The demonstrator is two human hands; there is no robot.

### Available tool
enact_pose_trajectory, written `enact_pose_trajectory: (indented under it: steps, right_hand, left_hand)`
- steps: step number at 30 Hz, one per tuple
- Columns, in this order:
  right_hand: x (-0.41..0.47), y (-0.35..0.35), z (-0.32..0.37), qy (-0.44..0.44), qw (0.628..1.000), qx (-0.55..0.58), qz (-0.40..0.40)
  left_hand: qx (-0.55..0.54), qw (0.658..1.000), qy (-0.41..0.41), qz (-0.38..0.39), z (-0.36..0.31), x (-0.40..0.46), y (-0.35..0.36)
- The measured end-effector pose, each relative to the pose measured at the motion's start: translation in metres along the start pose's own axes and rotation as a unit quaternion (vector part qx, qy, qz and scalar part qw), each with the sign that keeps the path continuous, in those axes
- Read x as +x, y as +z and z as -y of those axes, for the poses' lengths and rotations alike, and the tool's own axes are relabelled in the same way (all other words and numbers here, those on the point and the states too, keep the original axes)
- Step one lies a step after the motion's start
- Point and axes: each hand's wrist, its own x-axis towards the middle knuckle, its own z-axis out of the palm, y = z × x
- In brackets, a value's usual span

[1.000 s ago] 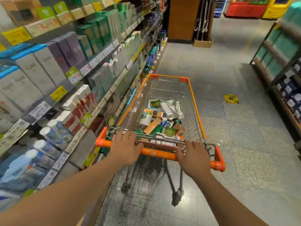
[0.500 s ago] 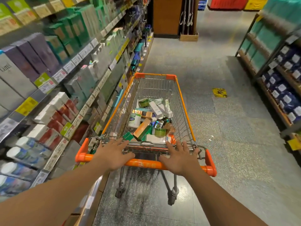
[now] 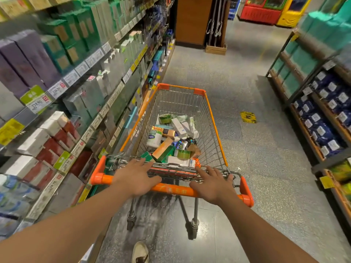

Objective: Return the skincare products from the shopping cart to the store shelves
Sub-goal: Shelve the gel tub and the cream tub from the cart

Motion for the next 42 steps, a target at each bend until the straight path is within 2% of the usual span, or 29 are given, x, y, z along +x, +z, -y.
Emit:
enact_pose_trajectory:
  steps: [19,25,37,42]
  right_hand:
    - [0.115,-0.067,0.019,0.037,0.999,0.005,-0.036]
    - [0.123,-0.081,0.024,0.045,0.999,0.019,-0.022]
    - [0.125,-0.086,0.028,0.07,0.995,0.059,-0.032]
    - [0.129,-0.085,0.026,0.072,0.994,0.073,-0.043]
  left_hand:
    - [0.001,0.999,0.034,-0.008,0.017,0.126,-0.068]
    - [0.016,0.999,0.039,0.008,0.021,0.144,-0.078]
    - [-0.027,0.997,0.043,0.054,0.021,0.152,-0.08]
    - [-0.063,0.997,0.037,0.027,0.016,0.166,-0.084]
